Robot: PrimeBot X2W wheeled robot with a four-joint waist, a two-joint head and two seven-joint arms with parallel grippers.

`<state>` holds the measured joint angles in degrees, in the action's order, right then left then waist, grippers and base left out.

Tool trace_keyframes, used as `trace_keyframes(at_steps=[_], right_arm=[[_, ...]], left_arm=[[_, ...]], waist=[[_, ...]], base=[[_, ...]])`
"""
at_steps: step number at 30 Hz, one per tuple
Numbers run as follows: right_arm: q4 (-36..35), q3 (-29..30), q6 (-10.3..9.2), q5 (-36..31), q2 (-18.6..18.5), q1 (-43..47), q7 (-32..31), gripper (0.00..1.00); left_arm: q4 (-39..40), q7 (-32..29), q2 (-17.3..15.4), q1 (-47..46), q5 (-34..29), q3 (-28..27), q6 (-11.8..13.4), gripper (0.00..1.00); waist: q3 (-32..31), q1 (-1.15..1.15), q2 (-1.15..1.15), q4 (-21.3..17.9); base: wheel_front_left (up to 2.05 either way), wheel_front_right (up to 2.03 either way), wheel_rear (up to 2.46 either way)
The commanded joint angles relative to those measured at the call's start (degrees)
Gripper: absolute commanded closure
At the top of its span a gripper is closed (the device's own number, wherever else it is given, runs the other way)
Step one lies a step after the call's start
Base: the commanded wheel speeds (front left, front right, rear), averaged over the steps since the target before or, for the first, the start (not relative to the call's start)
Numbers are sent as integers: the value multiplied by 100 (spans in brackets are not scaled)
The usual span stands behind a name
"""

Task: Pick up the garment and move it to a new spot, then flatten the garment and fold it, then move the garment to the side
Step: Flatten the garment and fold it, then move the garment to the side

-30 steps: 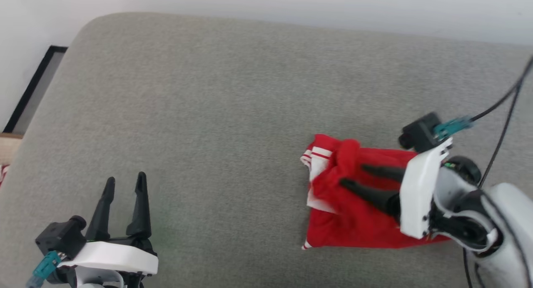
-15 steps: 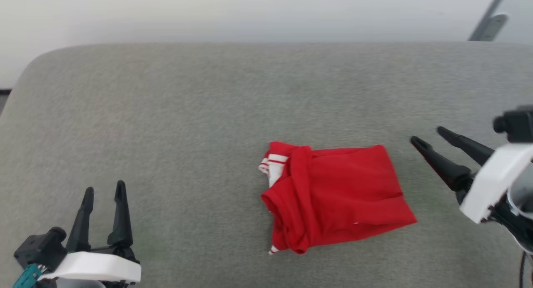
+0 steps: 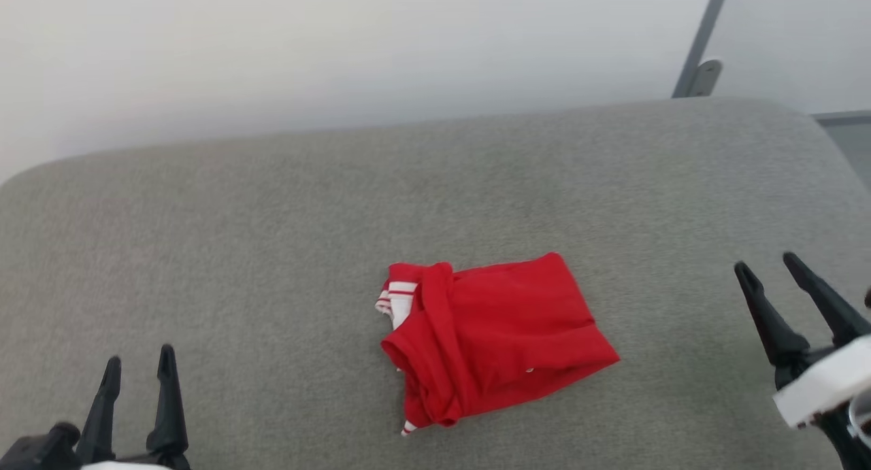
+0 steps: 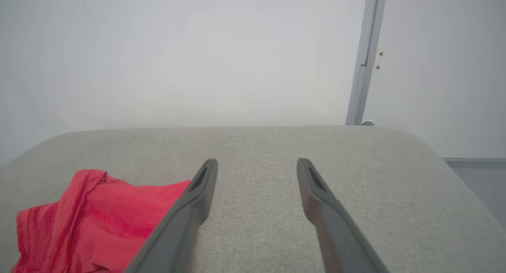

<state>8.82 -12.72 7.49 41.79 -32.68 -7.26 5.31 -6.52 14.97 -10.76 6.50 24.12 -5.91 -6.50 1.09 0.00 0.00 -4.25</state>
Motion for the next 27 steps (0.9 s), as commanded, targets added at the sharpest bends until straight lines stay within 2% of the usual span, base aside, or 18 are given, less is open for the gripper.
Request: trace_keyframes(at_steps=[1, 9, 14, 20, 27], right_arm=[[44, -4, 0, -69, -6, 78, 143, 0], [418, 89, 0, -447, 110, 433, 921, 0], [475, 311, 0, -550, 272, 622, 993, 0], [168, 774, 0, -812, 562, 925, 986, 0], [-17, 995, 0, -927, 783, 1139, 988, 0]], left_arm=[[39, 29, 15, 68, -40, -33, -13, 0], [84, 29, 56, 334, -274, -204, -63, 0], [35, 29, 99, 468, -304, -329, -89, 0], [-48, 29, 176, 516, -286, -467, -93, 0], [-123, 29, 168, 457, -218, -483, -98, 0]], waist=[[-81, 0, 0, -83], [-216, 0, 0, -119], [-276, 0, 0, -54], [-286, 0, 0, 81], [-282, 0, 0, 229]], base=[[0, 0, 0], [0, 0, 0], [0, 0, 0], [0, 0, 0], [0, 0, 0]])
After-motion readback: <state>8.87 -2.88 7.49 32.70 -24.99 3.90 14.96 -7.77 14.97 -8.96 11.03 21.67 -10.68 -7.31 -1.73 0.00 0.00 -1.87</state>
